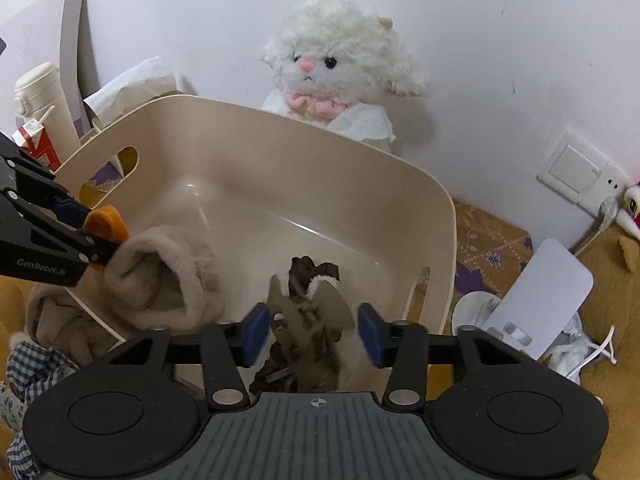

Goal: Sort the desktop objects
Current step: 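Carry both items over the basket and open both tools to drop them, then grasp the checkered shirt with the left tool while the right tool grasps the Sanrio box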

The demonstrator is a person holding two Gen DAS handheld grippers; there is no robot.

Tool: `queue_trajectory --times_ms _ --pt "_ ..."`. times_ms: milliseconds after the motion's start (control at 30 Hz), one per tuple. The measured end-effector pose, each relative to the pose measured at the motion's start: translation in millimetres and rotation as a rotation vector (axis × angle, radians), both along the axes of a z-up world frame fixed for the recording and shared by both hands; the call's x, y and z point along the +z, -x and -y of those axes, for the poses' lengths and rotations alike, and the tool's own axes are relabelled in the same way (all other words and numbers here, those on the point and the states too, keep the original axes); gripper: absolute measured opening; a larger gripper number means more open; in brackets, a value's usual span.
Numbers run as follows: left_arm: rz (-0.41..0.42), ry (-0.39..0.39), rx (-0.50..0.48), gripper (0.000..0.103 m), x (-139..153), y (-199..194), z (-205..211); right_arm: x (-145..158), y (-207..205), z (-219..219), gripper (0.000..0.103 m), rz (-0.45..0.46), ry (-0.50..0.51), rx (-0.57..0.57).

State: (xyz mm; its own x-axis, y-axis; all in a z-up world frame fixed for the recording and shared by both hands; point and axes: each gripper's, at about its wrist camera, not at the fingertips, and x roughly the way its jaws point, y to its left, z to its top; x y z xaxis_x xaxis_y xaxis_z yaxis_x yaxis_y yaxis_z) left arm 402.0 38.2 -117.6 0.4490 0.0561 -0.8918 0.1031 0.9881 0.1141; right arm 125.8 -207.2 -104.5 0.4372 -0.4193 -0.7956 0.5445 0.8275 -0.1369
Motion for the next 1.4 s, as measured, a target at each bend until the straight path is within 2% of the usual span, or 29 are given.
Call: queue_trajectory --times_ms 67,100,133,267,400,667,867,1000,1167,1300,1400 --pt "0.014 -0.009 0.016 0.07 4.5 1.2 0.5 3.6 0.8 -0.8 0.069 0.009 0.007 0.003" --pt "0.031 0.0 0.02 0.072 7.5 2.8 -0.2 5.5 1.8 -1.9 0.073 0.014 0.008 0.003" --pt "0.038 0.008 0.02 0.072 10.0 3.8 -1.0 7.3 3.1 -3.2 0.075 0.019 0.01 0.001" --pt "0.05 0.016 0.028 0.073 18.3 8.2 -3.8 17.1 9.9 -9.5 0.096 0.054 0.011 -0.01" --pt "0.077 0.01 0.027 0.076 28.1 17.2 -6.3 28.6 19.2 -19.1 0.102 0.086 0.038 -0.01" --pt "0.107 0.019 0.021 0.078 44.6 43.5 -14.8 44.1 46.5 -33.1 0.103 0.142 0.022 -0.082" --pt "0.12 0.028 0.011 0.078 51.8 64.1 -17.9 45.1 69.7 -42.4 0.103 0.205 -0.048 -0.199" --pt "0.116 0.072 0.036 0.08 55.3 74.6 -22.3 39.9 83.5 -50.6 0.103 0.213 -0.048 -0.264" --pt "0.116 0.094 0.071 0.081 52.4 89.8 -25.2 26.7 99.6 -57.9 0.103 0.23 -0.135 -0.35" --pt "0.073 0.139 0.102 0.081 43.7 100.8 -29.1 20.9 105.4 -72.6 0.103 0.21 -0.133 -0.367" --pt "0.049 0.141 0.117 0.081 35.9 107.5 -29.7 16.1 109.6 -82.5 0.103 0.213 -0.147 -0.379"
